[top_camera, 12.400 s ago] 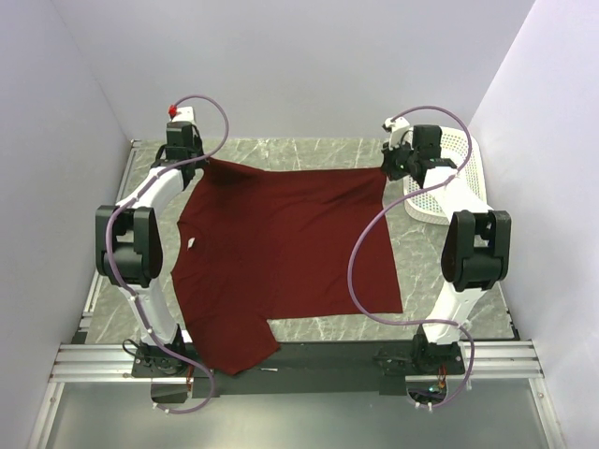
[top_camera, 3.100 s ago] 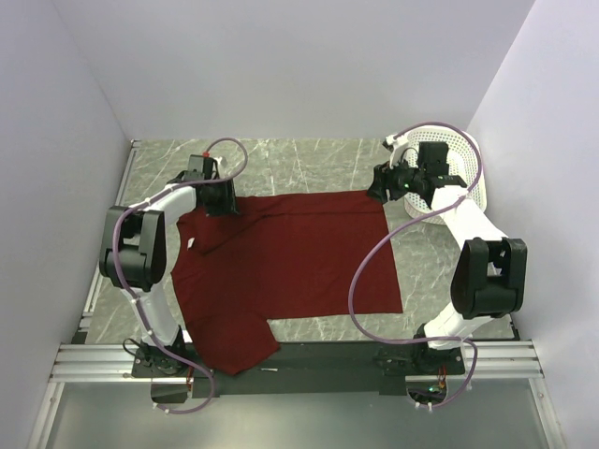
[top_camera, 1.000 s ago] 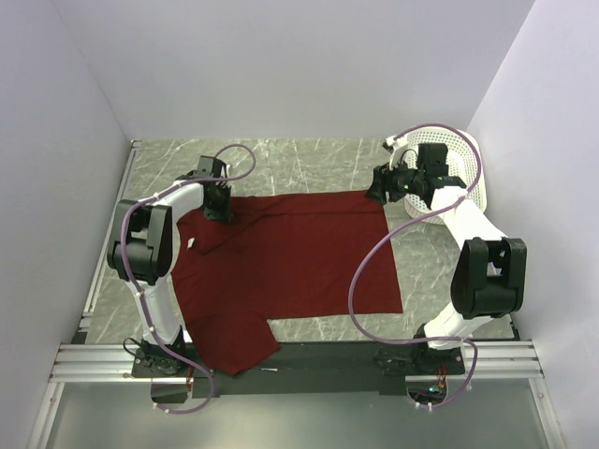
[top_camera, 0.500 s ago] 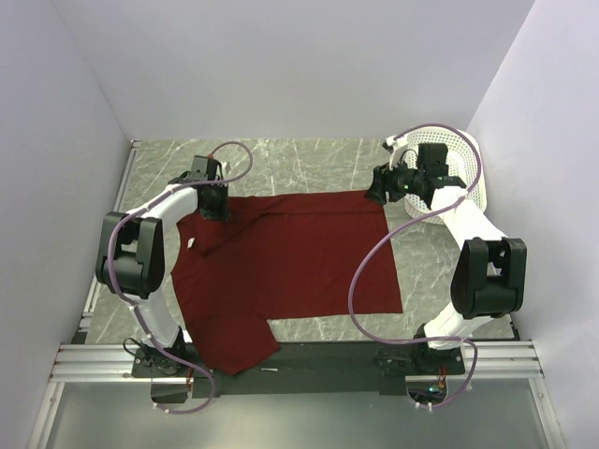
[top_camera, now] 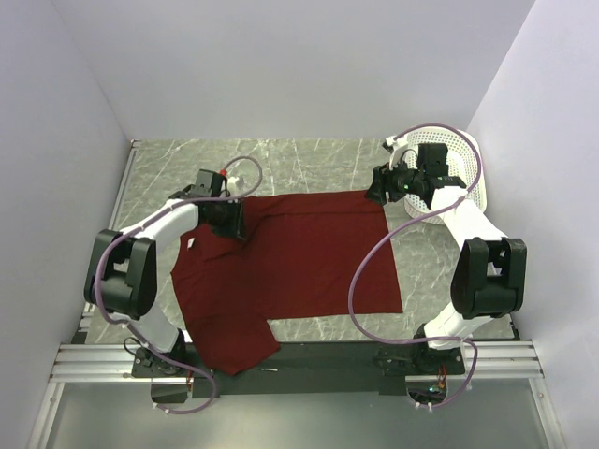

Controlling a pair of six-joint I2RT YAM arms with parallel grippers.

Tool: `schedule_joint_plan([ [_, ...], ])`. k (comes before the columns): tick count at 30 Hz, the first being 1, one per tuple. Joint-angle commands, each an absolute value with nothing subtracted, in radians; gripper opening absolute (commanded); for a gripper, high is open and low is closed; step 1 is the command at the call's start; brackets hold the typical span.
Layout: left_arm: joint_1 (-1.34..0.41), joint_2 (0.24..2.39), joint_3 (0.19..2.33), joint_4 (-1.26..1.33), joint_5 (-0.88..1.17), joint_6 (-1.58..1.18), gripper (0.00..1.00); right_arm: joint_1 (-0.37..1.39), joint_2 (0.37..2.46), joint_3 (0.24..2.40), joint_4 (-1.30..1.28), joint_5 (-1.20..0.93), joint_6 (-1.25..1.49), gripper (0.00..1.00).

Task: Fold and stack the t-shirts
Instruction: Fold the tshirt

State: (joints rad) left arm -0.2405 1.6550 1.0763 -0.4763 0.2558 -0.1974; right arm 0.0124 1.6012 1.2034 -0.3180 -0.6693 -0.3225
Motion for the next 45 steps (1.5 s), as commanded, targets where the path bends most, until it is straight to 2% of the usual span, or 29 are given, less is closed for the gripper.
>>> schedule_joint_plan([
  [1, -0.279, 1.597, 1.043, -0.503, 0.424, -0.183, 0.39, 0.005, 1.555, 1.209, -0.304, -0.683, -0.316, 0.64],
  [3, -0.291, 1.563, 1.02, -0.492, 0.468, -0.186, 0.42, 0.005, 1.557, 1.209, -0.304, -0.681, -0.316, 0.64],
  [4, -0.293, 1.551, 1.017, -0.492, 0.471, -0.19, 0.51, 0.005, 1.557, 1.209, -0.305, -0.681, -0.318, 0.64],
  [6, -0.293, 1.511, 1.017, -0.491, 0.418, -0.21, 0.59, 0.005, 1.559, 1.209, -0.305, -0.681, -0.318, 0.64],
  [11, -0.291, 1.437, 1.022, -0.445, 0.148, -0.247, 0.61, 0.005, 1.56, 1.21, -0.305, -0.681, -0.316, 0.64],
  [21, -0.265, 1.678, 1.144, -0.396, 0.144, -0.311, 0.57, 0.003, 1.557, 1.204, -0.307, -0.684, -0.319, 0.64],
  [24, -0.265, 1.716, 1.161, -0.388, 0.153, -0.316, 0.53, -0.021, 1.559, 1.203, -0.307, -0.689, -0.321, 0.64],
  [27, -0.265, 1.736, 1.17, -0.387, 0.196, -0.313, 0.42, -0.02, 1.562, 1.203, -0.307, -0.69, -0.321, 0.64],
  [31, -0.265, 1.741, 1.158, -0.371, 0.304, -0.296, 0.15, -0.021, 1.563, 1.201, -0.305, -0.69, -0.321, 0.64],
  [32, -0.267, 1.743, 1.157, -0.373, 0.308, -0.292, 0.11, -0.023, 1.563, 1.201, -0.307, -0.69, -0.319, 0.64],
  [35, -0.267, 1.749, 1.144, -0.38, 0.337, -0.279, 0.08, -0.023, 1.562, 1.203, -0.307, -0.692, -0.319, 0.64],
  [39, -0.282, 1.761, 1.144, -0.411, 0.452, -0.238, 0.14, -0.021, 1.56, 1.204, -0.308, -0.69, -0.319, 0.64],
  [40, -0.287, 1.77, 1.146, -0.422, 0.484, -0.226, 0.23, -0.021, 1.562, 1.204, -0.308, -0.69, -0.319, 0.64],
  [43, -0.293, 1.773, 1.138, -0.452, 0.615, -0.183, 0.35, -0.021, 1.562, 1.204, -0.308, -0.689, -0.318, 0.64],
  [45, -0.293, 1.761, 1.126, -0.462, 0.626, -0.17, 0.38, -0.023, 1.562, 1.204, -0.308, -0.689, -0.319, 0.64],
])
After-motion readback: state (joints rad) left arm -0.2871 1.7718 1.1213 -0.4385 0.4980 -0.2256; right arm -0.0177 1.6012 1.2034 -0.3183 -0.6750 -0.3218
